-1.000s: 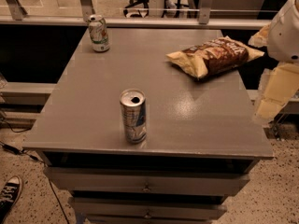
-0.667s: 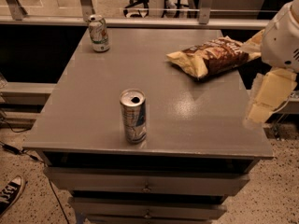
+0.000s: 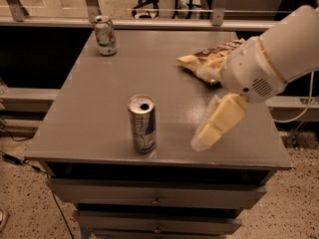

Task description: Pick redbull can

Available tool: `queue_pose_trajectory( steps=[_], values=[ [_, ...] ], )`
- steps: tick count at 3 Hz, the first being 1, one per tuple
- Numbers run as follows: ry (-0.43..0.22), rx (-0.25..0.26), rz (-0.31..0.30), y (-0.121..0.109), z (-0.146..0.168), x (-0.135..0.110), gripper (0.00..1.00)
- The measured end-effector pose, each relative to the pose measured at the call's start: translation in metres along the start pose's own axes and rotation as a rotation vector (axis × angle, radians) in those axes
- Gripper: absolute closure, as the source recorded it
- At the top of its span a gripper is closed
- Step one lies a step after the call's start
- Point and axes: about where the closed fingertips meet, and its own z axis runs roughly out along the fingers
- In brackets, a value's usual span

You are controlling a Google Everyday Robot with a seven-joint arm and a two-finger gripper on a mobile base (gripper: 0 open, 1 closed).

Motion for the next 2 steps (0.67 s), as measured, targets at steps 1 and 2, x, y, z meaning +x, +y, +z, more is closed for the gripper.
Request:
queue_pose_trajectory(
  steps=[1,2],
  values=[
    [-0.184,-0.071,-0.014,0.017,0.055,-0.032,0.0],
    [-0.294,-0.098,-0.018,0.027,0.087,-0.04,0.0]
  ],
)
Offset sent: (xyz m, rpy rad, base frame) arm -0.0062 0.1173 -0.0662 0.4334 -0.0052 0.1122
